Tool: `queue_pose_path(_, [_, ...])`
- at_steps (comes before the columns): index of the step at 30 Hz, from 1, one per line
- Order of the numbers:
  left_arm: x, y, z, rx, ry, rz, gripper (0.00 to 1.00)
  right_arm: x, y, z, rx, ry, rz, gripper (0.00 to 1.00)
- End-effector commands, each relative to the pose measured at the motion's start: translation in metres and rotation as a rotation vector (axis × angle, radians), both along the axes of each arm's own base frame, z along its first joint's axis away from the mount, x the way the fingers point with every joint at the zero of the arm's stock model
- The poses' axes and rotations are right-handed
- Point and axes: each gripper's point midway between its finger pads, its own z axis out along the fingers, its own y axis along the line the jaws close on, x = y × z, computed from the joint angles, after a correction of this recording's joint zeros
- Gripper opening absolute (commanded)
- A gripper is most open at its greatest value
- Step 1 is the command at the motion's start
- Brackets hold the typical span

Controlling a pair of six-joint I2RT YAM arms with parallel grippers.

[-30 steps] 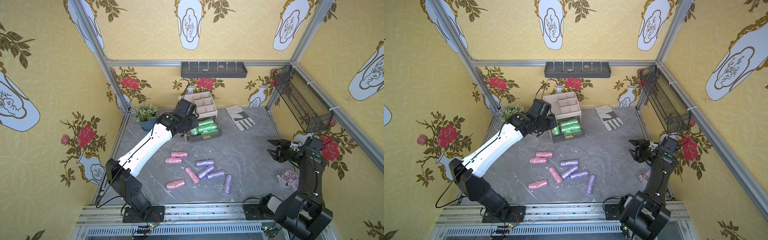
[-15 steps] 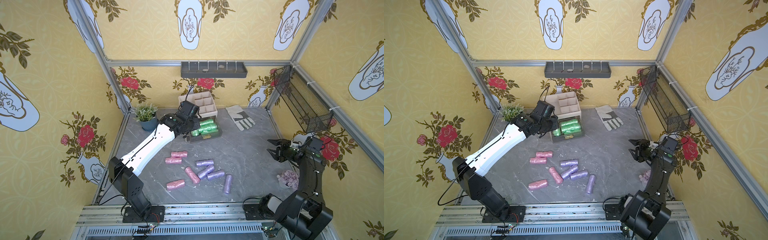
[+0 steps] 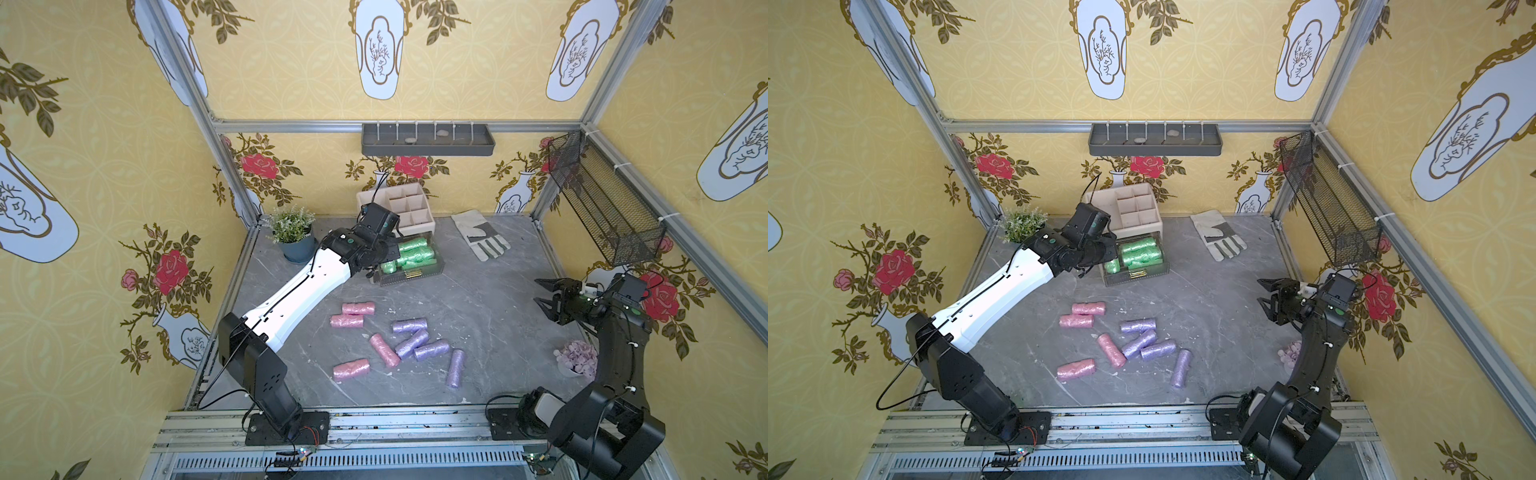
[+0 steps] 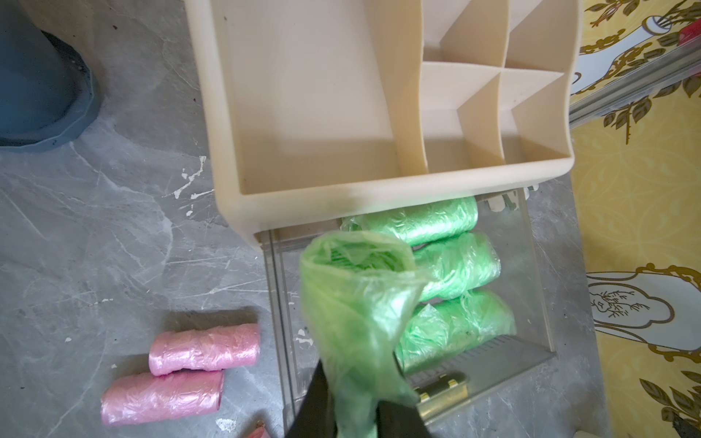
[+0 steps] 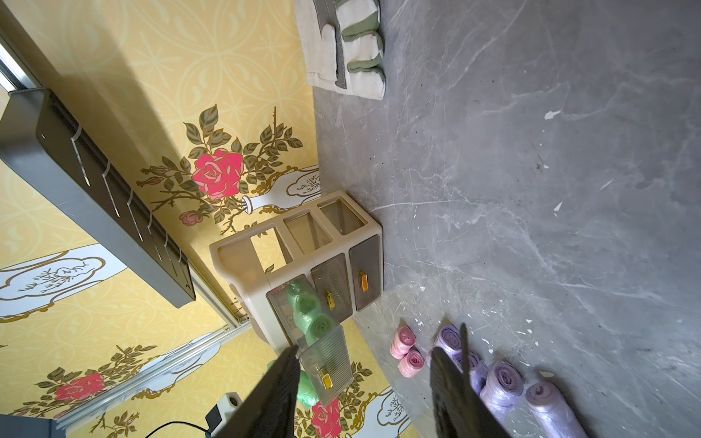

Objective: Sort the rolls of trash bags by color and place them into the drawer
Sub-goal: Place the roll of trash bags in the drawer.

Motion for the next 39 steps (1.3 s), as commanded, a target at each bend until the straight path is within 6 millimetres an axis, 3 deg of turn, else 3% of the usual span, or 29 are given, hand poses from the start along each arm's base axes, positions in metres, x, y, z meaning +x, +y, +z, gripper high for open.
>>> queue_pose_path(1, [0.002, 0.002, -0.002, 0.028, -0.007, -0.002, 0.06, 0.002, -0.001, 0.004, -0.016, -0.018, 0.002, 0.56])
queue_pose_path(23, [0.003, -0.004, -0.013, 0.035, 0.021, -0.018, 0.33, 0.002, -0.001, 0.007, -0.016, -0.021, 0.005, 0.56])
queue_pose_path(34, [0.004, -0.004, -0.015, 0.043, 0.024, -0.022, 0.34, 0.002, -0.001, 0.007, -0.016, -0.020, 0.005, 0.56])
queue_pose_path(39, [0.004, -0.004, -0.007, 0.039, 0.008, -0.025, 0.35, 0.003, -0.002, 0.008, -0.018, -0.022, 0.003, 0.56])
